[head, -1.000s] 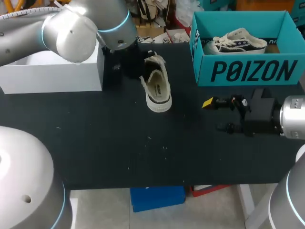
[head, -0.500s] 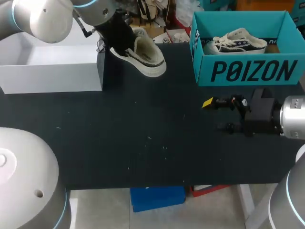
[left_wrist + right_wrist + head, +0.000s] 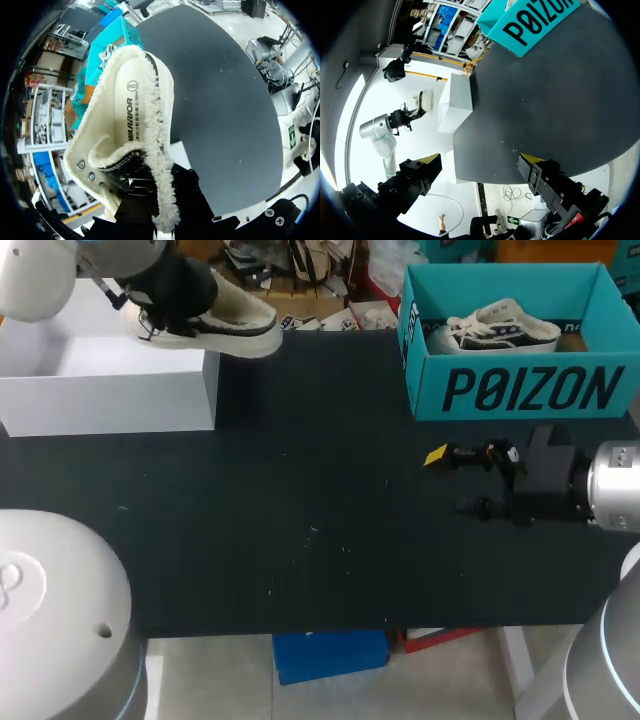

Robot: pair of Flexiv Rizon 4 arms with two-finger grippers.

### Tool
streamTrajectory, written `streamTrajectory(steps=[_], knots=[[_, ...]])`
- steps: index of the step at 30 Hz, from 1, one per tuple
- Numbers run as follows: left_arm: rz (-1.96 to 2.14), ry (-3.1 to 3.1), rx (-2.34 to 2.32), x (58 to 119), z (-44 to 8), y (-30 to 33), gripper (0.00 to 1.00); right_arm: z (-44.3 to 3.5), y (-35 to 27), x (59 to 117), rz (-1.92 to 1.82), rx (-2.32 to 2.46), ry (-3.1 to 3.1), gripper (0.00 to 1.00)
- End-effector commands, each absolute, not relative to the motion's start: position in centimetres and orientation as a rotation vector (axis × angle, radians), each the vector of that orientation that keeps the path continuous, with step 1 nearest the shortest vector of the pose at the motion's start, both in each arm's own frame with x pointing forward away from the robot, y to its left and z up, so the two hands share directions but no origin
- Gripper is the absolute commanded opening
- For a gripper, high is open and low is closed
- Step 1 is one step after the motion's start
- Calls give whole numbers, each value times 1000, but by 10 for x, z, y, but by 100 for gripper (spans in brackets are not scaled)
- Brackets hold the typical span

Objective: Take the shoe out of the shoebox, open the shoe tongue, remove and reinsert the insole, then place the shoe into the shoebox

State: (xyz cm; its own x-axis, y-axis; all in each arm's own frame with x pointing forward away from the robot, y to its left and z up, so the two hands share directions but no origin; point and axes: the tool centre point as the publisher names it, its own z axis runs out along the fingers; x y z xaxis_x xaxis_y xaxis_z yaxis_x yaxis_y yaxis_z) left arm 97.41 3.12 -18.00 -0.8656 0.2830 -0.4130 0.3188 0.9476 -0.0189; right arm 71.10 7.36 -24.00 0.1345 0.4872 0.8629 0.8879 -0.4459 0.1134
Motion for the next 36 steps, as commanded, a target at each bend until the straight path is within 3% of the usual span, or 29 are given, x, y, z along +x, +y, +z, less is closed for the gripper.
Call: streamTrajectory(steps=[1,19,36], knots=[[-87,2696,353,969,-169,58,0,-240,74,711,-1250,-1990,-1319,100],[-104,2753,167,997,-200,170,0,-240,74,711,-1250,-1990,-1319,100],[-95,2776,158,1063,-233,211,0,-240,74,711,-1250,-1990,-1319,100]])
